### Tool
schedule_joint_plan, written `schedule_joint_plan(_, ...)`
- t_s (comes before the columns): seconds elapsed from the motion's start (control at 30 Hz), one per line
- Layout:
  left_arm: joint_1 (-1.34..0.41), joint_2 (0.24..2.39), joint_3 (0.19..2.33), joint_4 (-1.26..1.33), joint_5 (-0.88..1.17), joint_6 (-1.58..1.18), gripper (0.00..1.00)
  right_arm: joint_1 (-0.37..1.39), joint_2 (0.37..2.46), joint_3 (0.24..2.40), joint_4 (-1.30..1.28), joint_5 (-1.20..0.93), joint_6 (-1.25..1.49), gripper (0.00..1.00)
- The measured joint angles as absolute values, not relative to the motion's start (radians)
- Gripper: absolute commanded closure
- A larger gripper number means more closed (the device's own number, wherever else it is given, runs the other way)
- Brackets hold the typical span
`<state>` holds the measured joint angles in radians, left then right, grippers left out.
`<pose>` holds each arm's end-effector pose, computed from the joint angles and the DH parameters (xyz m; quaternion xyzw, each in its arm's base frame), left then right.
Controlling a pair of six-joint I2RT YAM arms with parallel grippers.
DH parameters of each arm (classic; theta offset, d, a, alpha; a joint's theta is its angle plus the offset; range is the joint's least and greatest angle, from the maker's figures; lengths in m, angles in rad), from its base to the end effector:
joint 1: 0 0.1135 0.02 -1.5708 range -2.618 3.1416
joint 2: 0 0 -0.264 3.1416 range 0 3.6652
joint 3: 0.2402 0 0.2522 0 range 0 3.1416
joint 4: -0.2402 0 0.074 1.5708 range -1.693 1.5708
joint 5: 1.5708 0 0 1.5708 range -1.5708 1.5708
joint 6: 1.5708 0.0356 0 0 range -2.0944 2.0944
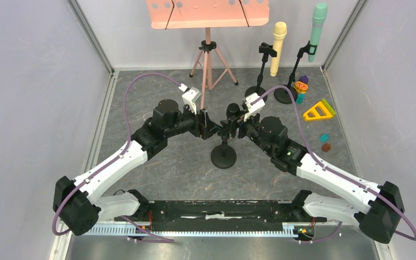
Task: Remove the microphone from the stand
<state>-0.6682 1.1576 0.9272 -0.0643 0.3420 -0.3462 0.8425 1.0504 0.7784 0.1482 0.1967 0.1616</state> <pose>0.2038 -0.1761 0.3265 0.2269 0.7651 -0.4046 0.4467 0.1709 0.1811 0.3211 -0.1878 0.7248 0.2525 0.6129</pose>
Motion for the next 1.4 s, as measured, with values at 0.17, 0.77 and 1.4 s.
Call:
schedule_joint_plan(0.17,-0.668,1.177,0.927,-0.049,0.341,-0.346,0.30,0.843,1.068,0.780,0.155,0.221,0.164,0.23)
schedule_joint_plan(0.77,-0.681,1.208,0.922,-0.080,0.304,-0.335,0.25,0.849,1.101,0.799,0.078,0.245,0.174,0.27)
schedule_joint_plan(1.4,-0.695,1.116,0.879,-0.025,0.397,-0.297,0.20,0.849,1.151,0.900,-0.017,0.242,0.114,0.69)
